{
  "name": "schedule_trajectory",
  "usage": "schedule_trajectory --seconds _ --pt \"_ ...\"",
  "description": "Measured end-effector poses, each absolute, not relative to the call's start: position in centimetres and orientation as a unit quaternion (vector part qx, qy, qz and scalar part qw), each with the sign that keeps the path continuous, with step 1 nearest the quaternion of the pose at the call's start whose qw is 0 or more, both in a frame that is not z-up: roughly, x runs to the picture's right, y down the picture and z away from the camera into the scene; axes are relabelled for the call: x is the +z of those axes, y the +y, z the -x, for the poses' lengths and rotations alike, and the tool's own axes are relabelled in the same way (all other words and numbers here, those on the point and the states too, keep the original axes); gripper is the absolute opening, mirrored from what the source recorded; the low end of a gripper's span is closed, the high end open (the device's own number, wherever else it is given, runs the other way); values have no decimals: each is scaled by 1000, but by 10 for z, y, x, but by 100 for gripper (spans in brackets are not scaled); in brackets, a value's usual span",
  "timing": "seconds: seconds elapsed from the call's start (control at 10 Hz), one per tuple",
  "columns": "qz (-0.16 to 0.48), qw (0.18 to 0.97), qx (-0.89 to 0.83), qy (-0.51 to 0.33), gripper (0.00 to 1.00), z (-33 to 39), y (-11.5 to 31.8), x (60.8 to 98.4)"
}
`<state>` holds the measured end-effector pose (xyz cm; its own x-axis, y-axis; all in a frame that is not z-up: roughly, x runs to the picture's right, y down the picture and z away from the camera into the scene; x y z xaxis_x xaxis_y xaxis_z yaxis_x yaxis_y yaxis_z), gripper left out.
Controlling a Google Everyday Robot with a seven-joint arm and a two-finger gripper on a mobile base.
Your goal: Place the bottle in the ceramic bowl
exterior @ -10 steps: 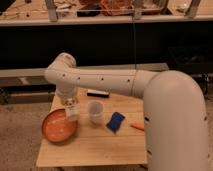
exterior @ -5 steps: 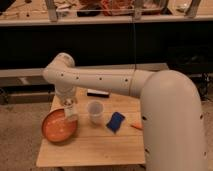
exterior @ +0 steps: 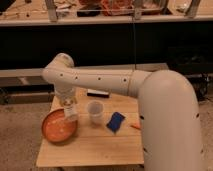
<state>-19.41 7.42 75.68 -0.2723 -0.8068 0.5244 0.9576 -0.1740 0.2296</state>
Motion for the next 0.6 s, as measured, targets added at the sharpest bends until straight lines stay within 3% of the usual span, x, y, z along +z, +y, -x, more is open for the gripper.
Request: schedule_trajectory --seconds 0.6 --pt "146 576 -757 -271 0 199 79 765"
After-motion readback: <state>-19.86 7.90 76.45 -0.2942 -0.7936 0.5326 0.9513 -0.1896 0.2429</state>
